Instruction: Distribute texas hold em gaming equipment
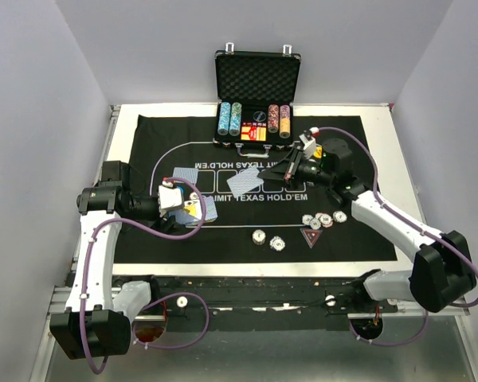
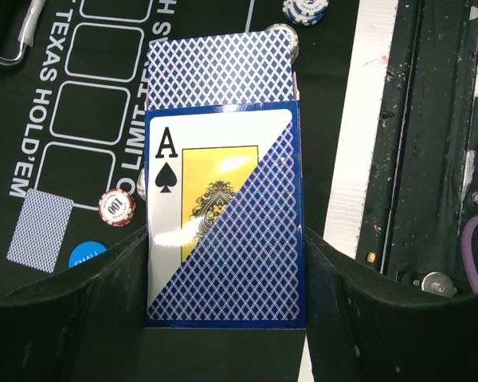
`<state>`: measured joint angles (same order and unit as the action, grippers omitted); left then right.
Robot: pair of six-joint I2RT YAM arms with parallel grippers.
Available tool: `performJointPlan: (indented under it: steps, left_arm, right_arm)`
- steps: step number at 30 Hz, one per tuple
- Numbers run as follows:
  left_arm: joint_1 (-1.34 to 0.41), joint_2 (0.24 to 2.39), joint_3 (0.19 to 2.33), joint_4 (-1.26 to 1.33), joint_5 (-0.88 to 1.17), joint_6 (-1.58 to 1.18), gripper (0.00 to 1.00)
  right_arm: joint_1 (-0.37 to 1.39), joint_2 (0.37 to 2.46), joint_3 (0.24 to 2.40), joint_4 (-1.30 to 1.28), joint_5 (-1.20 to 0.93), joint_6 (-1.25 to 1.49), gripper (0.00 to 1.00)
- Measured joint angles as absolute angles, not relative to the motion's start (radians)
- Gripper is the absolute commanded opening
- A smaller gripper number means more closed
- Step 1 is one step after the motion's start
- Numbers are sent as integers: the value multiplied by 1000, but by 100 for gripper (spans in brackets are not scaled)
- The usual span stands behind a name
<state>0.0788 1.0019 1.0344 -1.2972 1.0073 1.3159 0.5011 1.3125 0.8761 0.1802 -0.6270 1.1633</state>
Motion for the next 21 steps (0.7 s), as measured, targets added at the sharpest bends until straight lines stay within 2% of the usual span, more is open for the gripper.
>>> performJointPlan:
  steps: [6, 10, 15, 21]
  left_arm:
    - [79, 1002, 1034, -1296, 1007, 1316, 47]
    - [79, 1002, 1034, -1296, 1007, 1316, 47]
    - [79, 1002, 1034, -1296, 1007, 1316, 47]
    - [79, 1002, 1034, -1296, 1007, 1316, 47]
  right_arm:
    - [364, 1311, 853, 178, -671, 1161, 1]
    - [182, 1330, 853, 178, -696, 1139, 1]
    - [-17, 1437, 871, 163, -694, 1083, 1]
    - [-108, 1555, 896, 96, -628, 1010, 1]
